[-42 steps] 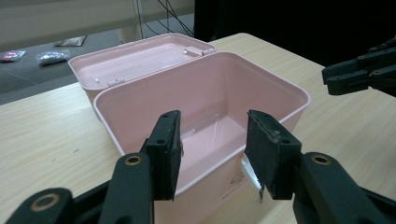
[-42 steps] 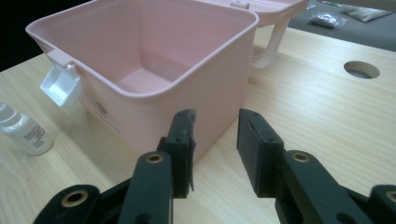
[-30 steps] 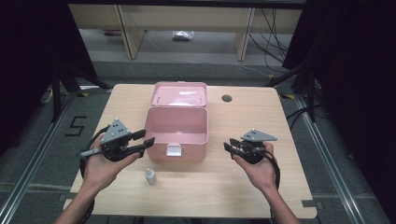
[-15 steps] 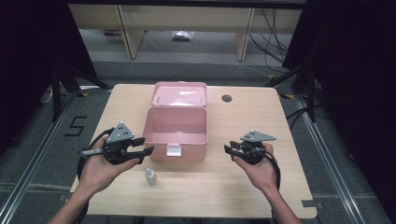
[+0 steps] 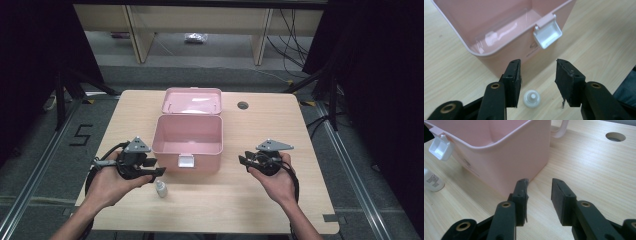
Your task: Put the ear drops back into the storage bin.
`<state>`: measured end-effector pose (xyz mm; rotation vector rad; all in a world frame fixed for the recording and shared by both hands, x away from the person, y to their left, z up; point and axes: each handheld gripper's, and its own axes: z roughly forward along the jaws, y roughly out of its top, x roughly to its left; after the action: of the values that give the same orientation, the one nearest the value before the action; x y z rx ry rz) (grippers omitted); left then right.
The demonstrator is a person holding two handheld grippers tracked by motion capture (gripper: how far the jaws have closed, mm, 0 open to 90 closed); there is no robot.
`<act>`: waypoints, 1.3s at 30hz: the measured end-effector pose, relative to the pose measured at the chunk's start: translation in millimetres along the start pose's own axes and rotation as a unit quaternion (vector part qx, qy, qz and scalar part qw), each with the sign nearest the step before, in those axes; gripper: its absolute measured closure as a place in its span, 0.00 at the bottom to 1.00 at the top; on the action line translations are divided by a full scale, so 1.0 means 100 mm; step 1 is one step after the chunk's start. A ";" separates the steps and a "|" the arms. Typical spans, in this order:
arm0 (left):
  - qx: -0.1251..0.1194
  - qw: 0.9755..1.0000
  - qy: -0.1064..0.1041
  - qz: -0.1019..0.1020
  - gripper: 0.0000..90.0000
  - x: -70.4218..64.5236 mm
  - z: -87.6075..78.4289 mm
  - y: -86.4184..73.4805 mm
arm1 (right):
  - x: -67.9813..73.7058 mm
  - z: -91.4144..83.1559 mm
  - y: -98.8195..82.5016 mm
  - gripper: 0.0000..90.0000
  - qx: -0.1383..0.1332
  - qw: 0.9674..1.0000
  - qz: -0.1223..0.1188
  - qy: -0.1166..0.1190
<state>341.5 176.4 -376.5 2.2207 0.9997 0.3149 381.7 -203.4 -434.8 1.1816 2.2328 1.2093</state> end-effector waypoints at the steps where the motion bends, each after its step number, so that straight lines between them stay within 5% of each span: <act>1: 0.007 1.000 -0.004 0.002 0.61 0.00 0.01 0.00 | 0.02 0.01 -0.01 0.74 -0.001 1.000 0.015 0.008; 20: 0.082 0.996 -0.012 0.017 0.63 0.00 0.20 -0.01 | -0.02 -0.03 0.01 0.74 0.004 1.000 0.017 -0.001; 27: 0.108 0.994 -0.020 0.020 0.63 0.01 0.26 -0.02 | 0.00 -0.02 0.00 0.74 -0.001 1.000 0.028 0.004; 33: 0.129 0.991 -0.026 0.019 0.64 0.02 0.30 -0.03 | -0.03 -0.02 0.01 0.74 0.002 1.000 0.004 -0.002; 39: 0.148 0.988 -0.029 0.025 0.64 0.03 0.33 -0.03 | -0.02 -0.01 0.01 0.74 0.000 1.000 0.004 0.003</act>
<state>357.1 164.0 -403.6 2.5103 1.0141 0.1294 383.0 -205.7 -434.0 1.1899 2.2353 1.2169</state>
